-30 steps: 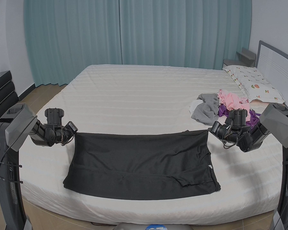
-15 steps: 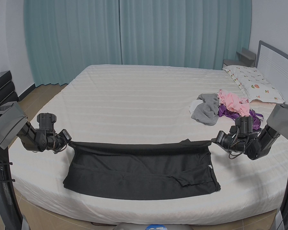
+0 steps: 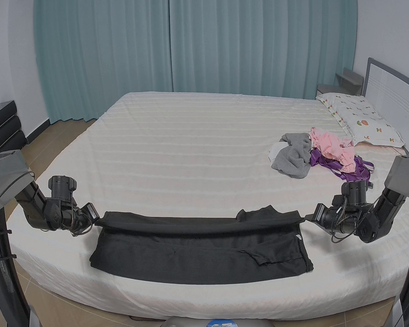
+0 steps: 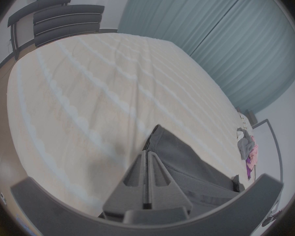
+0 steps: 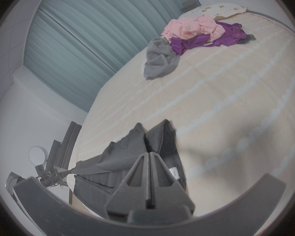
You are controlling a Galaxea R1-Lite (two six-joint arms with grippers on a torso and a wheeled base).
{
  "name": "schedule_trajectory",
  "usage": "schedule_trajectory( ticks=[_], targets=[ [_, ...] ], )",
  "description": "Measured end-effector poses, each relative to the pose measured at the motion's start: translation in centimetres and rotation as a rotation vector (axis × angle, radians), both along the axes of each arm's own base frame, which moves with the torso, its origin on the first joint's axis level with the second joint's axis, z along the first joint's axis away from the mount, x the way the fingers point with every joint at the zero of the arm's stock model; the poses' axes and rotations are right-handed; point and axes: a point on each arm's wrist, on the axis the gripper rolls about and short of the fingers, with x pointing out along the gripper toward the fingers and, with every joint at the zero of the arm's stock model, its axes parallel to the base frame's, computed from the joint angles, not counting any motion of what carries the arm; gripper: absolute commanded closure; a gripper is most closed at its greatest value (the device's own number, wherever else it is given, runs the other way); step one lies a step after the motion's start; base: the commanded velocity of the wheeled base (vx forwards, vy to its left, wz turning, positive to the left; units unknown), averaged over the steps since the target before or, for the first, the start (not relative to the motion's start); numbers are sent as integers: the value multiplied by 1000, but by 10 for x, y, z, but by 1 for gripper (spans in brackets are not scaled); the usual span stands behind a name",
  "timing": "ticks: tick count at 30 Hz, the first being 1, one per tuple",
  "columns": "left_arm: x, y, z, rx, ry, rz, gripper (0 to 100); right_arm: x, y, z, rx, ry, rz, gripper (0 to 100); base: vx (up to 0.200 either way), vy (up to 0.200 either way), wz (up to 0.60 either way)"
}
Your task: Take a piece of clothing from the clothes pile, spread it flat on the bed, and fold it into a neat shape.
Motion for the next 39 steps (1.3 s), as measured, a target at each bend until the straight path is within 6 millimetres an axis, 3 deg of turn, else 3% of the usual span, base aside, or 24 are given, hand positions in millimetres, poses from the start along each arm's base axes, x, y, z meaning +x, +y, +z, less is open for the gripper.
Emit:
schedule_trajectory(
  ticks=[13,14,19,26,33,39],
  targets=[
    [-16,-4,-12,25,66,-45,100,-15,-1,-23,-60,72,56,100,0,0,0],
    [-16,-5,-13,27,69,-48,0,-15,-1,-25,-65,75,59,0,0,0,0],
    [-17,-6,-13,25,71,-50,0,-13,0,-28,-54,73,52,0,0,0,0],
    [-9,-5,0,-4,21,-10,0,-1,1,-17,-7,12,26,0,0,0,0],
    [20,-2,21,-65,-88,58,0,22,4,-14,56,-21,-16,0,0,0,0],
    [46,-8,6,-76,-103,51,0,36,5,-25,94,-10,-43,0,0,0,0]
  ],
)
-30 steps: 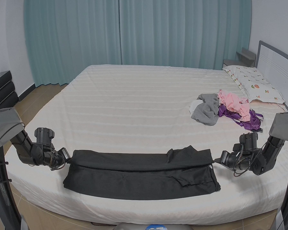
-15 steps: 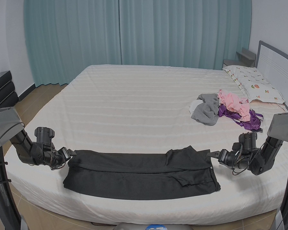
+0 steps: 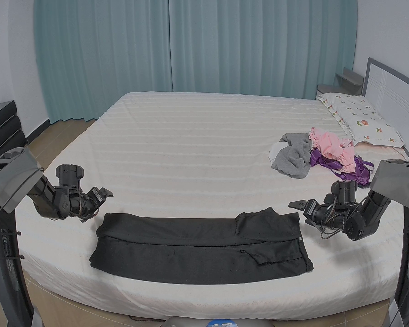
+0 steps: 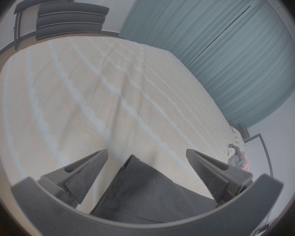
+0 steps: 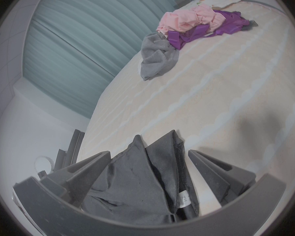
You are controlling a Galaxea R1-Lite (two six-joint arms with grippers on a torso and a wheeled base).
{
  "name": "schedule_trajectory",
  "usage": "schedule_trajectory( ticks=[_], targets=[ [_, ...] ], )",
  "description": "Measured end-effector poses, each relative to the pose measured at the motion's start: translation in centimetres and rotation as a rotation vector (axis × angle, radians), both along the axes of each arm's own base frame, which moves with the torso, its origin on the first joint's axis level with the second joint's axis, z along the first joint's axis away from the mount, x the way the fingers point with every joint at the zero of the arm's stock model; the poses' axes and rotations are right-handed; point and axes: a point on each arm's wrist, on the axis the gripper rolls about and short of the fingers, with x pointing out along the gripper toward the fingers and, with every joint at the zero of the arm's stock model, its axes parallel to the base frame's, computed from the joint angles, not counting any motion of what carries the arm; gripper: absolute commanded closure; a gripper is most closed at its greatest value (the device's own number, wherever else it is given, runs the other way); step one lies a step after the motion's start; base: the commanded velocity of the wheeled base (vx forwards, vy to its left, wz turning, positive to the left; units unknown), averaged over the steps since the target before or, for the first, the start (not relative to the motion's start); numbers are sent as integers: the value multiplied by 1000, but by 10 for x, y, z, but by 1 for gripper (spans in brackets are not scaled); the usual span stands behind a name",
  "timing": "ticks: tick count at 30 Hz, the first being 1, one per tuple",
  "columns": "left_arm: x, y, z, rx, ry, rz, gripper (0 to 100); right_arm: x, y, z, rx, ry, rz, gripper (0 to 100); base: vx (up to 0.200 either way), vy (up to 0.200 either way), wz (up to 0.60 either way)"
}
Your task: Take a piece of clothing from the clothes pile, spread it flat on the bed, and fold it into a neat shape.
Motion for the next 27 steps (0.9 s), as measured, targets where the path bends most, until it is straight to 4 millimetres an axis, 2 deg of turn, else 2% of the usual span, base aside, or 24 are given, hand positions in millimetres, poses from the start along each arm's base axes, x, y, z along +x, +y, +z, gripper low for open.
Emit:
schedule_trajectory(
  ticks=[8,16,17,27],
  targets=[
    [17,-10,-21,5,7,-26,0,7,1,-12,24,21,-19,0,0,0,0],
    [19,-17,-33,24,26,-43,0,7,2,-15,24,29,-17,0,0,0,0],
    [19,-17,-34,24,28,-42,100,6,2,-15,24,30,-17,0,0,0,0],
    [15,-13,-38,34,50,-15,100,6,2,-16,21,33,-22,0,0,0,0]
  ],
)
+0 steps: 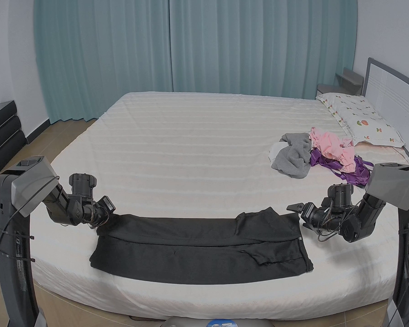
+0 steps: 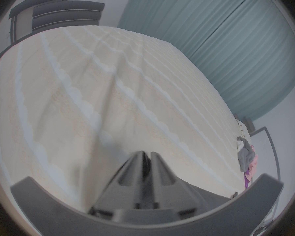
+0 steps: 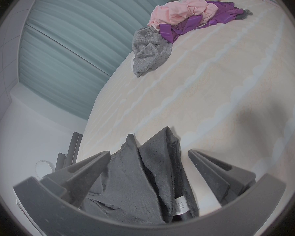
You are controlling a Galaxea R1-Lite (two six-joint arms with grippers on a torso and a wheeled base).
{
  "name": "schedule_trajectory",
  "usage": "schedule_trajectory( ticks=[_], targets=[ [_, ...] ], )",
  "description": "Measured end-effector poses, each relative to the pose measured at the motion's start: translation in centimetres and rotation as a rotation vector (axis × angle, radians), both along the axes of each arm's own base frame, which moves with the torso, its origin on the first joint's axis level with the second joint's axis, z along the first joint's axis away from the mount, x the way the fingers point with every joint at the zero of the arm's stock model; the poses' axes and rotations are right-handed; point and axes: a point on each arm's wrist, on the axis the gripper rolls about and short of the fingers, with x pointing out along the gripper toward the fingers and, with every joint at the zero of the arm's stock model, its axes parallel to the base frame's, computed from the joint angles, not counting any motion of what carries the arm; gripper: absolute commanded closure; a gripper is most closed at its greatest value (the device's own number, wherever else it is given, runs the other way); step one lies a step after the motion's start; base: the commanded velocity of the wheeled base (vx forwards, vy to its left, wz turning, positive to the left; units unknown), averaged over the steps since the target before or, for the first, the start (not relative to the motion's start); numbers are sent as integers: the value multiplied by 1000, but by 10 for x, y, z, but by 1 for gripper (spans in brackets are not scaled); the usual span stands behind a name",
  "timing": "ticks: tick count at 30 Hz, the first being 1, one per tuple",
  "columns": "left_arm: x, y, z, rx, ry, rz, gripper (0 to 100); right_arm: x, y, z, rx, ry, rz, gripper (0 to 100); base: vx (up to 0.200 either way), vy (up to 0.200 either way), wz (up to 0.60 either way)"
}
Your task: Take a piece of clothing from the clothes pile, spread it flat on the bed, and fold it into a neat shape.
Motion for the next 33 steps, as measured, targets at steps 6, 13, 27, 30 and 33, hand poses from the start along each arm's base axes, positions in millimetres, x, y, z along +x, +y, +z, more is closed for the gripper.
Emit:
schedule_trajectory(
  ticks=[6,13,27,30,33],
  targets=[
    [0,8,0,57,-9,80,100,0,0,0,-2,-1,-2,0,0,0,0],
    [1,11,1,60,-57,94,100,1,-1,0,-2,-3,-9,0,0,0,0],
    [1,9,-6,60,-46,90,100,16,0,-2,-33,13,-45,0,0,0,0],
    [1,9,-6,60,-45,91,100,20,4,-4,-48,9,-55,100,0,0,0],
    [1,9,-6,60,-45,90,100,24,6,-6,-54,3,-59,100,0,0,0]
  ],
)
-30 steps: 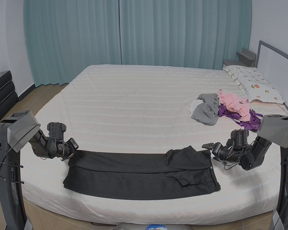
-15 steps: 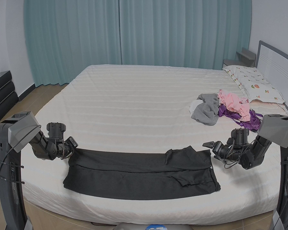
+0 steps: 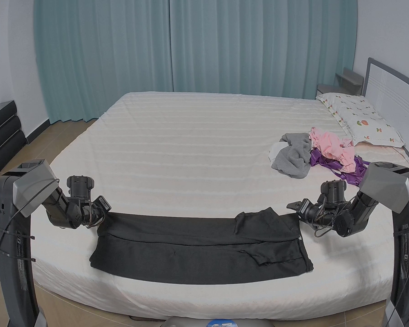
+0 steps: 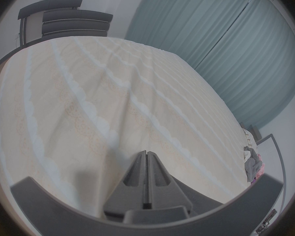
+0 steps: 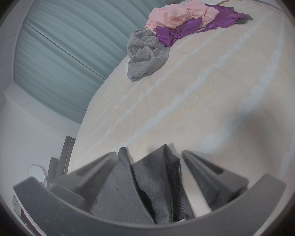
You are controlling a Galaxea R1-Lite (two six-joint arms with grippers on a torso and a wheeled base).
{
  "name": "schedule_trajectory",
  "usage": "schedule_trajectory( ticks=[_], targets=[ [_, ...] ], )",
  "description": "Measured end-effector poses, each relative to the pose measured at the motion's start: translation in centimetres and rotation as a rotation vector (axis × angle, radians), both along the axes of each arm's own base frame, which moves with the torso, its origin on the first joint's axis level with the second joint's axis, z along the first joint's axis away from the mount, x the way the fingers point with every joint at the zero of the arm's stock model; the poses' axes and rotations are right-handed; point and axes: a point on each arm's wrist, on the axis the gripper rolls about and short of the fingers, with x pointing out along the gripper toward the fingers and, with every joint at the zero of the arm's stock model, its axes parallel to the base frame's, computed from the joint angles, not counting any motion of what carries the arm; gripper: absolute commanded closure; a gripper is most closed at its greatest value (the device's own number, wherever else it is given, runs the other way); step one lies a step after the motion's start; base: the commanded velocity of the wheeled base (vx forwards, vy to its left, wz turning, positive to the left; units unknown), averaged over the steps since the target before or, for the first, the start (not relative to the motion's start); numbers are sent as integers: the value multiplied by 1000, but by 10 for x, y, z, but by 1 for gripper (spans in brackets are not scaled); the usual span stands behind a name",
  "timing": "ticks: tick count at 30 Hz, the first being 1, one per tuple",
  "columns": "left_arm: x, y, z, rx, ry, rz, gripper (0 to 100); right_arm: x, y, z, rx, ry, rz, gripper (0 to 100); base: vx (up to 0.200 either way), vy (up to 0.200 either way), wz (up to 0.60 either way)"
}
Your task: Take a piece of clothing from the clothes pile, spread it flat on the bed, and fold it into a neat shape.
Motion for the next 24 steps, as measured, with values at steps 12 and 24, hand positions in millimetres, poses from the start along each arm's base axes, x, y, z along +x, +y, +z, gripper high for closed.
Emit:
schedule_trajectory(
  ticks=[12,24],
  targets=[
    [0,1,-1,0,2,2,100,3,-5,-1,-6,-14,-23,100,0,0,0],
    [-1,1,-1,0,5,4,100,2,-9,-2,-11,-6,-36,100,0,0,0]
  ],
)
